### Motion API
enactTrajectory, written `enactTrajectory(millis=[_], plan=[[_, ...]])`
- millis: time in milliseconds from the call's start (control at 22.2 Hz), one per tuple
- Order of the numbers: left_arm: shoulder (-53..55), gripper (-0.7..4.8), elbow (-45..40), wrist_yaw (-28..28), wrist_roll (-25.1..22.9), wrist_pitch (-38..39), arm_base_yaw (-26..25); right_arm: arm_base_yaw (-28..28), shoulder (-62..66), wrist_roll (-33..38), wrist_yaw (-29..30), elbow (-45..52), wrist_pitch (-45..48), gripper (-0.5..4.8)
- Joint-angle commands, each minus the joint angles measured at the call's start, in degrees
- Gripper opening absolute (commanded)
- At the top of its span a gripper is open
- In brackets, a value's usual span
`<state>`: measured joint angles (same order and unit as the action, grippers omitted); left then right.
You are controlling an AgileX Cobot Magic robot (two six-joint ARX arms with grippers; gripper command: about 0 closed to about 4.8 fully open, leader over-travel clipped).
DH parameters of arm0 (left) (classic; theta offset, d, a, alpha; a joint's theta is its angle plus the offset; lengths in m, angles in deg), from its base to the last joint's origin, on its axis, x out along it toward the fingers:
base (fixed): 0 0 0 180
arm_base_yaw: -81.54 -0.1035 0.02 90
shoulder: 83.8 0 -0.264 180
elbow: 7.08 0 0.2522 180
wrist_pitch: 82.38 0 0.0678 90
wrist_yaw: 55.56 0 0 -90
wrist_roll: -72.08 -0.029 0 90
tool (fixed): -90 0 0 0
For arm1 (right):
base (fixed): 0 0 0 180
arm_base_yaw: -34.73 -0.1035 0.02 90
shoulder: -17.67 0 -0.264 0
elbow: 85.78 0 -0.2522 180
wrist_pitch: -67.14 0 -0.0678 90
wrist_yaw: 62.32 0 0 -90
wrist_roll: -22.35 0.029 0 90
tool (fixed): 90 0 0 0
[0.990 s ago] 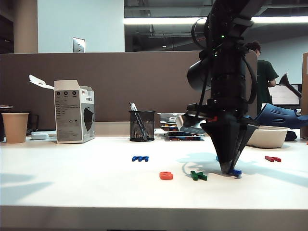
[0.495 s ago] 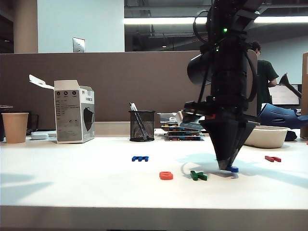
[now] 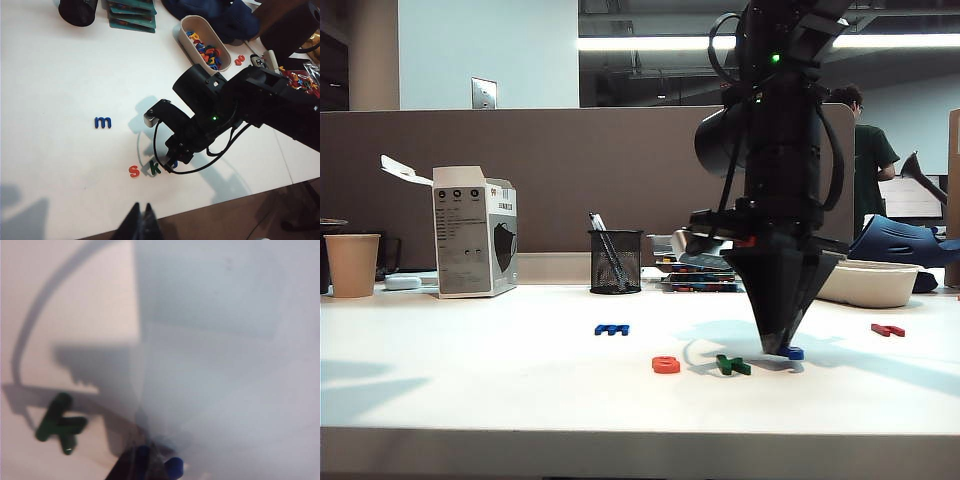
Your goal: Select the appropriate letters from the row of letter magnets placed on the table to arrange into the word "sky".
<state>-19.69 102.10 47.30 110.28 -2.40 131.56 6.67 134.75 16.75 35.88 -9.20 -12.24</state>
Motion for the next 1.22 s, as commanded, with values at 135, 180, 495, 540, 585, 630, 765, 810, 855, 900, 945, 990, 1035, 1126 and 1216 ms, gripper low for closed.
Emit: enactTrajectory(millis=[135, 180, 495, 540, 585, 630, 765, 810, 855, 900, 945, 990, 1035, 1126, 1216], plan=[[-0.13, -0.05, 0.09, 0.04, -0.22, -0.55, -0.09, -0.17, -0.46, 0.13, -1.81, -0.09, -0.79, -0.07], [-0.11, -0.05, 0.09, 0.04, -0.22, -0.55, -0.09, -0.20, -0.46, 0.13, -1.84, -0.09, -0.96, -0.07], [-0.11, -0.05, 0.09, 0.00, -0.22, -0.55, -0.09, -0.20, -0.46, 0.20, -1.40, 0.00, -2.40, -0.07], [-0.13, -0.05, 0.09, 0.00, -0.22, -0.55, -0.09, -0.20, -0.46, 0.20, -0.33, 0.00, -2.49, -0.07], [-0.13, -0.05, 0.09, 0.00, -0.22, -0.55, -0.09, -0.20, -0.46, 0.20, 0.00, 0.04, -2.36, -0.07], [-0.13, -0.05, 0.09, 0.00, -0.22, -0.55, -0.09, -0.20, -0.46, 0.20, 0.70, 0.24, -1.97, -0.07], [-0.13, -0.05, 0.09, 0.00, -0.22, -0.55, -0.09, -0.20, -0.46, 0.92, 0.94, 1.55, -1.38, -0.05], [-0.13, -0.05, 0.09, 0.00, -0.22, -0.55, -0.09, -0.20, -0.46, 0.92, 0.92, 1.95, -1.36, -0.05], [-0.13, -0.05, 0.09, 0.00, -0.22, -0.55, -0.09, -0.20, -0.46, 0.90, 0.87, 2.60, -1.20, 0.06], [-0.13, -0.05, 0.09, 0.00, -0.22, -0.55, -0.09, -0.17, -0.46, 0.90, 0.87, 2.84, -1.14, 0.24], [-0.13, -0.05, 0.09, 0.00, -0.22, -0.55, -0.09, -0.17, -0.46, 0.90, 0.87, 2.84, -1.09, 0.49], [-0.13, -0.05, 0.09, 0.00, -0.22, -0.55, -0.09, -0.17, -0.46, 0.90, 0.85, 2.82, -0.74, 0.54], [-0.13, -0.05, 0.09, 0.00, -0.22, -0.55, -0.09, -0.17, -0.46, 0.90, 0.87, 2.82, -0.26, 0.54], [-0.13, -0.05, 0.09, 0.00, -0.22, -0.55, -0.09, -0.17, -0.46, 0.90, 0.72, 2.80, 0.13, 0.54], [-0.13, -0.05, 0.09, 0.00, -0.22, -0.55, -0.09, -0.17, -0.46, 0.87, 0.70, 2.80, 0.61, 0.54]])
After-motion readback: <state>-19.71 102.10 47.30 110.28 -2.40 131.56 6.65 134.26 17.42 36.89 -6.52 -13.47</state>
